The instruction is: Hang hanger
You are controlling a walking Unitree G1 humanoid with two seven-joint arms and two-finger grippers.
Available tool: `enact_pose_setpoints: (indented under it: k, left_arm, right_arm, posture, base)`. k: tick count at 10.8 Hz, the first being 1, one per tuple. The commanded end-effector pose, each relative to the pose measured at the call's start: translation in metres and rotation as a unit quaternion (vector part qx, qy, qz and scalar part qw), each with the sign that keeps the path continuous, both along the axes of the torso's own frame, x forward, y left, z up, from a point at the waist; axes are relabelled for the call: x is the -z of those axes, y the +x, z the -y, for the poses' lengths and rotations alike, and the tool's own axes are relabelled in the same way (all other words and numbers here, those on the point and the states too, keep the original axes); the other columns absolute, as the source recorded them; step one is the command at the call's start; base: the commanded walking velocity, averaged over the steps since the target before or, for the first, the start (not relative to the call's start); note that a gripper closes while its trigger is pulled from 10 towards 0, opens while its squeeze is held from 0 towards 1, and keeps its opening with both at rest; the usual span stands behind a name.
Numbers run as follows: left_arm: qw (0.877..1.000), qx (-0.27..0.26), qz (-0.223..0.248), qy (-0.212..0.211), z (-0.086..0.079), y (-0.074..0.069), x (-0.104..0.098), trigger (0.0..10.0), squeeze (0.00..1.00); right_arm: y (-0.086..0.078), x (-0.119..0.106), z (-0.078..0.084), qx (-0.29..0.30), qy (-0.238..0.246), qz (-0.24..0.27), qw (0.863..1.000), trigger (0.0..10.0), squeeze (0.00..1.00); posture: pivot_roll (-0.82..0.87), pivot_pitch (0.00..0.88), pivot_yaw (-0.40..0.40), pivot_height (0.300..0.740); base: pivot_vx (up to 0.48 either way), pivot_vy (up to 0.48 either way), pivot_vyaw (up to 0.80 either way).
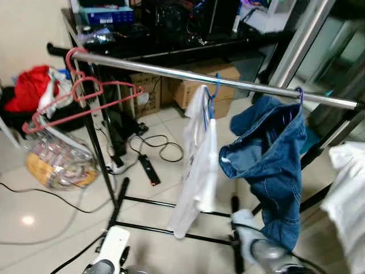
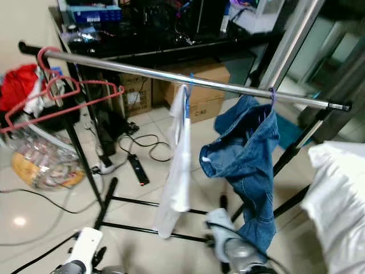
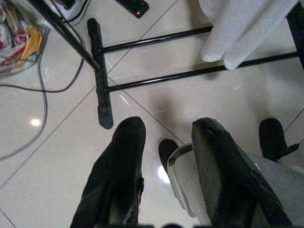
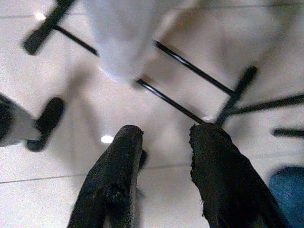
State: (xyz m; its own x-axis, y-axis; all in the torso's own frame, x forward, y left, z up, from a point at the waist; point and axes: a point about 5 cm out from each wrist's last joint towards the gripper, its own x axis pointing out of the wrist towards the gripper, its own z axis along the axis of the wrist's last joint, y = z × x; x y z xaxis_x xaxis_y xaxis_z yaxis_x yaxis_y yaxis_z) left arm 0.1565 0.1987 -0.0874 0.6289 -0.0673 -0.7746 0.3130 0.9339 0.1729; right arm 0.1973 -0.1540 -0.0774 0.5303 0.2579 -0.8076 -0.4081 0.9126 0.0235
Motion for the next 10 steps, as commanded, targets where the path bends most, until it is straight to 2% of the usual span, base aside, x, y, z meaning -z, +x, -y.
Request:
enact_pose_setpoints:
  k: [1, 2, 4, 6, 10]
  left_arm:
    - [1.0, 0.021, 0.006, -0.005, 0.007, 0.007, -0.002, 10.0, 0.0]
    - [1.0, 0.016, 0.024, -0.009, 0.01, 0.017, -0.006, 10.0, 0.0]
    - [0.998, 0.029, 0.059, -0.009, 0.019, 0.028, -0.012, 10.0, 0.0]
    - [0.995, 0.019, 0.095, -0.028, 0.03, 0.036, -0.018, 10.0, 0.0]
    - [0.995, 0.02, 0.089, -0.03, 0.034, 0.03, -0.014, 10.0, 0.0]
  right_arm:
    - [0.008, -0.005, 0.0, -0.012, 0.003, 0.007, 1.0, 10.0, 0.0]
    - [0.01, -0.006, -0.008, -0.027, 0.025, 0.005, 0.999, 10.0, 0.0]
    - [0.018, -0.011, -0.006, -0.023, 0.022, 0.032, 0.999, 10.0, 0.0]
    - [0.028, -0.019, -0.007, -0.019, 0.042, 0.064, 0.997, 10.0, 0.0]
    - [0.048, -0.034, 0.0, 0.002, 0.034, 0.125, 0.992, 10.0, 0.0]
  posture:
    - [0.24, 0.0, -0.073, 0.74]
    - [0.24, 0.0, -0.076, 0.74]
    - [0.24, 0.0, -0.088, 0.74]
    - [0.24, 0.0, -0.097, 0.74]
    - [0.22, 0.0, -0.104, 0.74]
  base:
    - [0.0, 0.0, 0.0]
    - [0.0, 0.0, 0.0]
    - [0.0, 0.0, 0.0]
    - [0.0, 0.0, 0.0]
    - [0.0, 0.0, 0.0]
